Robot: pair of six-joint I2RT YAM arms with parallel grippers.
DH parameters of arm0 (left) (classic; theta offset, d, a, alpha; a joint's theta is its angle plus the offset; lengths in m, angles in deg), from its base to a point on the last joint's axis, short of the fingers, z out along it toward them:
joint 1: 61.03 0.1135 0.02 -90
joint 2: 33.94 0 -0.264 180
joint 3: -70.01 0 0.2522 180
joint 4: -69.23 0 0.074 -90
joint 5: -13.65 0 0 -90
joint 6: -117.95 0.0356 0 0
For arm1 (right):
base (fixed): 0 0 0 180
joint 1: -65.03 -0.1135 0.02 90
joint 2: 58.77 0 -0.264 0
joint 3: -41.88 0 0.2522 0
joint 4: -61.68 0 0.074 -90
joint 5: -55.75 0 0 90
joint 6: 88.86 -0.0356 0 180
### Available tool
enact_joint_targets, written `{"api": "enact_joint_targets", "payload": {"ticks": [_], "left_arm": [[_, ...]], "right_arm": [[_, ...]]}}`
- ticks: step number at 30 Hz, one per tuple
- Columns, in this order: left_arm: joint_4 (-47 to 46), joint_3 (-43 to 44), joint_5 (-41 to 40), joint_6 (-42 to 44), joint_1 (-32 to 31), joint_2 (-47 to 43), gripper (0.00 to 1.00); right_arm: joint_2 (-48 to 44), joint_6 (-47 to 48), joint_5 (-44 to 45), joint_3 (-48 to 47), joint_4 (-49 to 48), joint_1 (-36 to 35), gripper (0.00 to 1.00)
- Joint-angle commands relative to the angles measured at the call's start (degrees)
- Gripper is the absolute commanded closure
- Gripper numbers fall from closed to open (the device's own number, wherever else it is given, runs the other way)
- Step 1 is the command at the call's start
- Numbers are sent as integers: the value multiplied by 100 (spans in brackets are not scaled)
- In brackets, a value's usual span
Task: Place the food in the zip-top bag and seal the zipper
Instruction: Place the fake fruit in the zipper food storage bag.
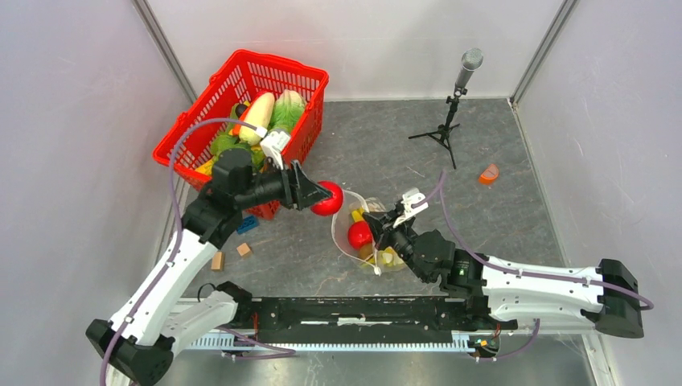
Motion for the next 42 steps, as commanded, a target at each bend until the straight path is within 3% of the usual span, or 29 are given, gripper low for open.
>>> {"api": "enact_joint_targets", "payload": {"ticks": [1, 8, 19, 24, 37, 42], "left_arm": [[-1326, -470, -299, -663, -494, -172, 98], [-1365, -327, -1006, -351, -1738, 576, 98], [-1472, -618, -1828, -363, -2214, 992, 97], [-1547, -631, -1986, -324, -2317, 1006, 91], [-1656, -230, -2382, -342, -2670, 1580, 65], [-1655, -262, -2640, -216, -2671, 1425, 32]], "right_arm": [[-179, -296, 317, 24, -470, 20, 96], [-276, -497, 342, 103, -591, 19, 96], [-536, -711, 643, 227, -648, 21, 96], [-617, -737, 692, 227, -650, 21, 95], [-736, -683, 589, 169, -655, 21, 95], [-877, -681, 772, 253, -616, 21, 95]]}}
